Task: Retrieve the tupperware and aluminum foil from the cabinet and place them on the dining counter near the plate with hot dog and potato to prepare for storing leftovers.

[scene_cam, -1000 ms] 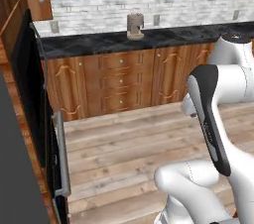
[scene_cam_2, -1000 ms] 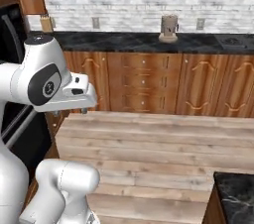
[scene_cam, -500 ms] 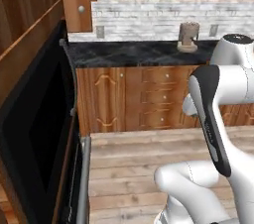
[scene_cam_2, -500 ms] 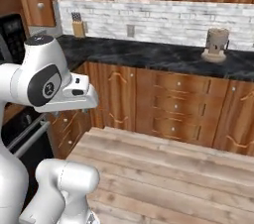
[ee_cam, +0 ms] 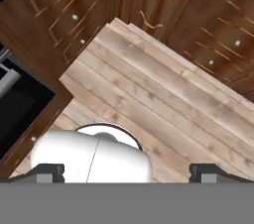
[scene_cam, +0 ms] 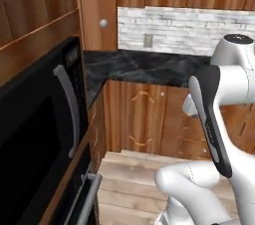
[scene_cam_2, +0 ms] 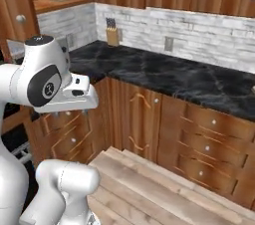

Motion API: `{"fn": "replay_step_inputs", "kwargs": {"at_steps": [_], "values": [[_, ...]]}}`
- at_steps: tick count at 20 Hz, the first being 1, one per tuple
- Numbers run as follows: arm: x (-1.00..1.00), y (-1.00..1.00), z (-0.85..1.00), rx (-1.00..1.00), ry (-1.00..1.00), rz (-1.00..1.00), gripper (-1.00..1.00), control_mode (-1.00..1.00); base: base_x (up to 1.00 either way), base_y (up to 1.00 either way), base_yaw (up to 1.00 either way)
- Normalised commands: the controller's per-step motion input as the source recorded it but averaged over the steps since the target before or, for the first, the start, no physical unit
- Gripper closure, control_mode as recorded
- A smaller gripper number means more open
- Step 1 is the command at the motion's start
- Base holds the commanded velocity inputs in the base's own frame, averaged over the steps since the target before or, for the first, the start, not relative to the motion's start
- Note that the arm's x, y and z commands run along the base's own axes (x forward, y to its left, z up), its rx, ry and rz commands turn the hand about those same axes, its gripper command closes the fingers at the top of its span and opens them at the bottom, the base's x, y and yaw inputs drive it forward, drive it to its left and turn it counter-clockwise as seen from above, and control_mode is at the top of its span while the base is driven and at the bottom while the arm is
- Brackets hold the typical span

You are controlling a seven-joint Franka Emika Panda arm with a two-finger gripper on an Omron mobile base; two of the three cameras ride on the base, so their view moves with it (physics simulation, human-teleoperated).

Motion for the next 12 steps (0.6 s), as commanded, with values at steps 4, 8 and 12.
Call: {"fn": "replay_step_inputs", "kwargs": {"at_steps": [4, 8, 12], "values": [[0.00, 0.00, 0.00, 0.00, 0.00, 0.00, -1.00, 1.00, 0.90, -0.68, 0.52], [0.00, 0.00, 0.00, 0.00, 0.00, 0.00, -1.00, 1.00, 0.65, -0.63, 0.60], [0.00, 0.00, 0.00, 0.00, 0.00, 0.00, -1.00, 1.00, 0.48, -0.62, 0.63]]}}
